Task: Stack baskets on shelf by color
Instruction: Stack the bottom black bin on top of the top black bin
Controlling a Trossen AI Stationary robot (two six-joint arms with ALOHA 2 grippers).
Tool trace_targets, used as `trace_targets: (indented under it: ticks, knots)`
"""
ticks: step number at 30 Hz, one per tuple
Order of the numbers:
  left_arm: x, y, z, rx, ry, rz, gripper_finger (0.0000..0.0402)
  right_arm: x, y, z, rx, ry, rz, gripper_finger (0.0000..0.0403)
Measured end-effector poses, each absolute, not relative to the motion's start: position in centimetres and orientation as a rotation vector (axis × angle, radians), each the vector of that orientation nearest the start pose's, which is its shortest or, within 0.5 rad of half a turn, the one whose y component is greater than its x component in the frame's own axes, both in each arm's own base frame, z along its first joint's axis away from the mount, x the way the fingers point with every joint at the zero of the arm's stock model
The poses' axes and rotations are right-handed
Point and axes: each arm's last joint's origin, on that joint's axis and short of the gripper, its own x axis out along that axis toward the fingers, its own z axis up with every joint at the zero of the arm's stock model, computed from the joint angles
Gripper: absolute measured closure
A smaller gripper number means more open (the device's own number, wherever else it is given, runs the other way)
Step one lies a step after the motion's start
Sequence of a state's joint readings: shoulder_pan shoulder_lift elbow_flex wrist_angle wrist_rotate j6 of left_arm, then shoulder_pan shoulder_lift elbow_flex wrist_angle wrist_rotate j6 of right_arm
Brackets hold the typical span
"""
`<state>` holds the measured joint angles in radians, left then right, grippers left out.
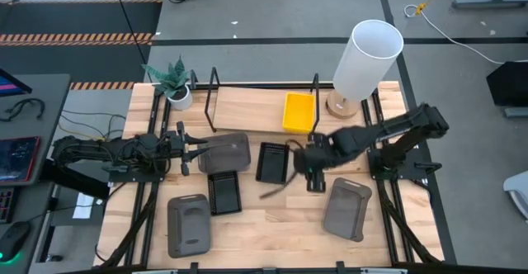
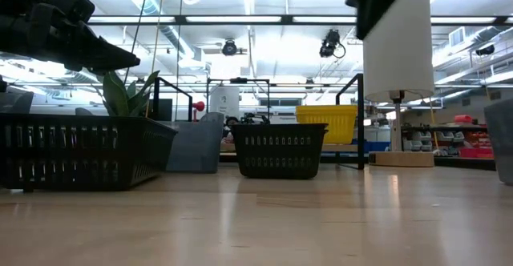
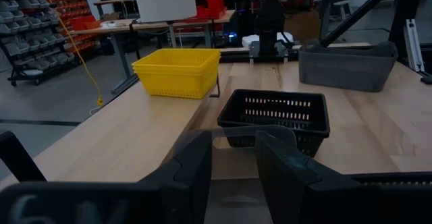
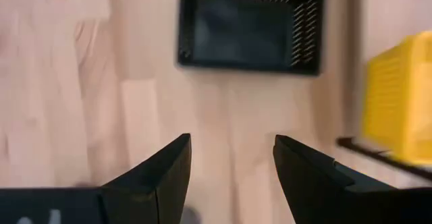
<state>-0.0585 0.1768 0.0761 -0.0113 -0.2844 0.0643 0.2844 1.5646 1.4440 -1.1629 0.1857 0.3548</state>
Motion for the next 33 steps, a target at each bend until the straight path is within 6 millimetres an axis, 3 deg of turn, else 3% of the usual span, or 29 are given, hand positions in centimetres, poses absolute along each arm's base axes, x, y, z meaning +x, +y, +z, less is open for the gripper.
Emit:
trace_targets:
  ticks: [7, 13, 21, 29, 33]
  knots:
    - [10.5, 0.2, 17.4, 0.083, 0.118, 0.222, 0.028, 28.8, 11.3, 27.6, 0.022, 1.127, -0.047, 0.0188]
    - [10.5, 0.2, 17.4, 0.083, 0.118, 0.222, 0.028, 30.2, 12.6, 26.0, 0.063, 0.991, -0.001, 0.0188]
    - [10.5, 0.2, 17.4, 0.084, 0.118, 0.223, 0.028, 35.0, 14.8, 23.2, 0.022, 0.954, 0.097, 0.0194]
    - [10.5, 0.2, 17.4, 0.084, 0.119, 0.222, 0.028, 40.5, 17.3, 24.1, -0.091, 0.931, 0.174, 0.0205]
    - [10.5, 0.2, 17.4, 0.084, 0.119, 0.222, 0.028, 42.9, 18.0, 23.5, -0.157, 0.899, 0.204, 0.0206]
